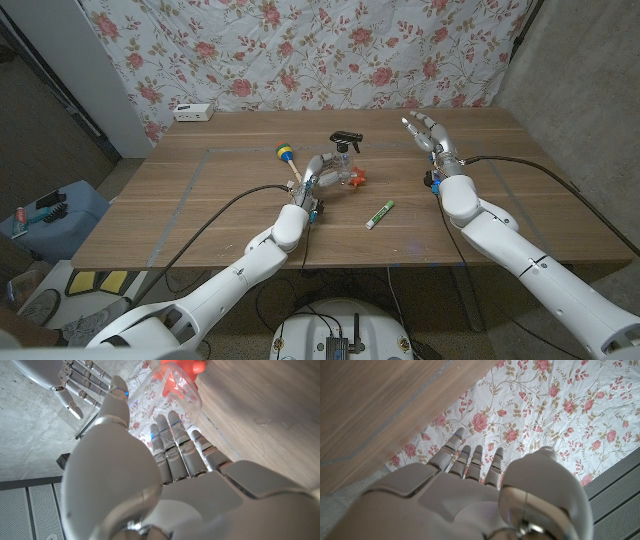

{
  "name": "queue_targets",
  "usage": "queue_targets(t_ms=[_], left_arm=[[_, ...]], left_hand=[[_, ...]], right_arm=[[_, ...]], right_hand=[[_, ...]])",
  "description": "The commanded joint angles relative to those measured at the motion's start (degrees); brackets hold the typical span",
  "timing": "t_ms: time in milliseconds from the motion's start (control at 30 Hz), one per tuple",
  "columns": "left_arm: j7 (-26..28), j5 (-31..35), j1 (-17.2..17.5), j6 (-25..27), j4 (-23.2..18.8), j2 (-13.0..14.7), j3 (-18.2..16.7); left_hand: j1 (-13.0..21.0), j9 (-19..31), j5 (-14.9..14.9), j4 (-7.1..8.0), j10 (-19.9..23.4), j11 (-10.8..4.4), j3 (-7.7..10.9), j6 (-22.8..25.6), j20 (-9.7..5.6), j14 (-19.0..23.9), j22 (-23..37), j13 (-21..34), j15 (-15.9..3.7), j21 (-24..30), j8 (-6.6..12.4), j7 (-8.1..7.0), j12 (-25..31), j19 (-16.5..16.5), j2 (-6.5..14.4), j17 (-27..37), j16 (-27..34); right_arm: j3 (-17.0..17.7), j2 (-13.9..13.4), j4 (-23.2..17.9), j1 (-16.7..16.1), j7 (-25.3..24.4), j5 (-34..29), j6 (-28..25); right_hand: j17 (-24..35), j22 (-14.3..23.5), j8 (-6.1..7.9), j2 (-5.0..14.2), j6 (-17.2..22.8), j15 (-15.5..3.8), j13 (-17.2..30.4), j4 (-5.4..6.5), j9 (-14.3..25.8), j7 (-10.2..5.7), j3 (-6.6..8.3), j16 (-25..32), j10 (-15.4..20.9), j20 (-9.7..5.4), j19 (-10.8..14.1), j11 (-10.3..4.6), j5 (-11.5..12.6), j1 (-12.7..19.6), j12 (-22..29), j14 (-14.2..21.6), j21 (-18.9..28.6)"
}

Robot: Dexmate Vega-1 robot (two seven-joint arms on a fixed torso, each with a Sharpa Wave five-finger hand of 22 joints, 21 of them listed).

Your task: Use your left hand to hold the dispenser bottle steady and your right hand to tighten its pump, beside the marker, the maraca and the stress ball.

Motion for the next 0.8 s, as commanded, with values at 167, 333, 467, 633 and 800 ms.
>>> queue_targets(t_ms=[167,333,467,633,800], left_arm=[[2.13,0.93,2.33,0.61,-1.56,0.78,-0.36],[2.06,0.65,2.57,-0.11,-1.14,0.78,-0.41],[2.16,0.39,2.79,-0.33,-0.94,0.73,-0.54],[1.90,-0.18,2.97,-0.44,-0.58,0.66,-0.66],[1.66,-0.54,2.95,-1.30,0.22,0.53,-0.69]], left_hand=[[-3.50,0.05,0.31,9.18,1.78,-2.39,9.74,8.35,-0.87,-0.96,0.24,-0.47,-4.49,0.02,-0.40,-4.45,-0.23,-0.39,5.00,-0.01,-0.07],[-3.57,0.01,0.27,9.12,1.10,-2.47,9.88,7.92,-0.78,-1.68,0.25,-0.87,-4.31,0.05,-0.59,-4.61,-0.33,-0.43,4.67,-0.06,-0.10],[-3.64,-0.01,0.25,9.11,0.96,-2.44,9.95,7.74,-0.73,-2.11,0.26,-1.08,-4.30,0.05,-0.66,-4.65,-0.29,-0.49,4.49,-0.08,-0.13],[-3.74,-0.03,0.22,9.14,0.77,-2.43,10.06,7.64,-0.67,-2.42,0.27,-1.32,-4.21,0.06,-0.70,-4.75,-0.26,-0.52,4.41,-0.08,-0.09],[-3.90,-0.06,0.18,9.25,0.55,-2.52,10.18,7.50,-0.55,-2.57,0.27,-1.59,-4.07,0.09,-0.73,-4.76,-0.24,-0.53,4.42,-0.04,0.02]], right_arm=[[-0.63,1.86,2.46,-0.91,-3.50,-0.77,6.15],[-0.77,2.19,2.69,-1.02,-3.76,-0.99,6.52],[-0.82,2.30,2.78,-1.13,-3.66,-0.96,6.85],[-0.56,2.36,3.13,-1.33,-2.33,0.54,7.99],[-0.42,2.76,4.84,-1.22,-0.53,2.56,10.83]], right_hand=[[0.07,0.07,0.37,0.17,0.89,-0.61,-0.02,-0.05,0.08,-0.22,0.52,0.05,0.54,-1.59,0.44,-0.18,-0.35,-0.01,0.32,0.72,0.18],[0.04,0.07,0.47,0.13,1.22,-0.66,-0.02,-0.12,0.08,-0.23,0.62,0.00,0.57,-1.60,0.46,-0.11,-0.39,-0.02,0.29,0.73,0.18],[0.02,0.07,0.50,0.09,1.35,-0.73,-0.02,-0.17,0.08,-0.14,0.67,-0.03,0.67,-1.62,0.45,-0.05,-0.41,-0.01,0.30,0.75,0.17],[0.02,0.06,0.43,0.09,1.28,-0.71,-0.01,-0.16,0.08,0.07,0.74,-0.04,0.63,-1.57,0.52,-0.06,-0.45,-0.15,0.24,0.80,0.18],[0.17,0.00,0.03,0.74,0.43,-1.21,-0.03,0.64,0.11,-0.10,0.99,-0.55,-0.22,-2.34,-0.54,-0.38,-0.51,-1.89,-0.21,-0.63,-0.23]])
